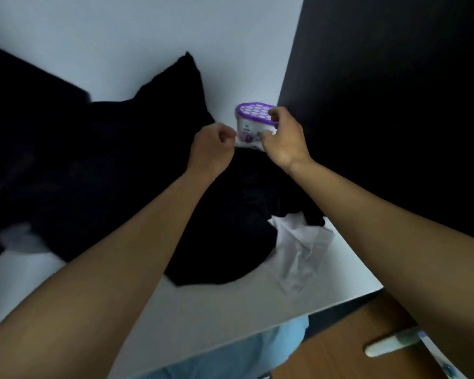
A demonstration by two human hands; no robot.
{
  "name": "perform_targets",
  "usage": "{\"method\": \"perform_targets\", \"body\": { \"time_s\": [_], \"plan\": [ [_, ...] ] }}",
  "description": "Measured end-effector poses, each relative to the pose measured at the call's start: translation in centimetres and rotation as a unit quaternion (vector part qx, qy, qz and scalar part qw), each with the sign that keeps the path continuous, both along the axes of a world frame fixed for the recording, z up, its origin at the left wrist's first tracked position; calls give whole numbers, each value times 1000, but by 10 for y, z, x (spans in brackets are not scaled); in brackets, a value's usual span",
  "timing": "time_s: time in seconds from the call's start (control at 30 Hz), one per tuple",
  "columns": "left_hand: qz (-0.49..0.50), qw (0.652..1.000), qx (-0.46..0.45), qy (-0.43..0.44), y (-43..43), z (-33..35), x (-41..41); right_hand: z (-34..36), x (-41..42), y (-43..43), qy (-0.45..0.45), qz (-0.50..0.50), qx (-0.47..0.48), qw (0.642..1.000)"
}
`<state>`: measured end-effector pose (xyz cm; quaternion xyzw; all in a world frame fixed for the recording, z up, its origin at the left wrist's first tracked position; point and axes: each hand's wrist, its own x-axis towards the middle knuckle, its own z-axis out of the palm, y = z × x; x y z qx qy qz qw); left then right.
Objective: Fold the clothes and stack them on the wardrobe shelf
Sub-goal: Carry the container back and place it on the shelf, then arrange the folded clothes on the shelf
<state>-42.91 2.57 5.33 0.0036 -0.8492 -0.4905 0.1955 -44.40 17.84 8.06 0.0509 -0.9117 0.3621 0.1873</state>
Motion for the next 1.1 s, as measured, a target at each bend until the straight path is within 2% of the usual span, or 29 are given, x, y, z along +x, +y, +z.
{"method": "perform_targets", "body": {
  "time_s": [0.13,0.23,0.33,0.4,0.5,0.57,0.6,0.73,0.83,0.97,1.1],
  "plan": [
    [48,999,-13,14,-46,23,76,-6,48,-51,-11,116,-15,993],
    [120,991,-51,6,-81,38,144,-19,94,-90,2,231,8,973],
    [190,963,-186,-40,-105,51,215,-37,137,-116,-25,325,58,944],
    [231,900,-346,-127,-123,60,263,-45,158,-129,-56,355,112,927],
    [255,758,-541,-261,-148,68,327,-49,178,-145,-84,355,159,918],
    [225,691,-627,-279,-157,65,351,-47,187,-155,-78,344,173,920],
    [206,673,-658,-268,-160,62,357,-45,191,-161,-72,338,178,922],
    [175,638,-719,-212,-169,54,359,-28,202,-183,-22,341,155,927],
    [167,631,-729,-207,-184,47,361,-14,201,-202,0,358,123,925],
    [156,633,-734,-193,-212,44,369,3,193,-236,-82,356,36,930],
    [172,616,-726,-253,-249,43,378,21,184,-273,-169,326,-106,924]
  ]
}}
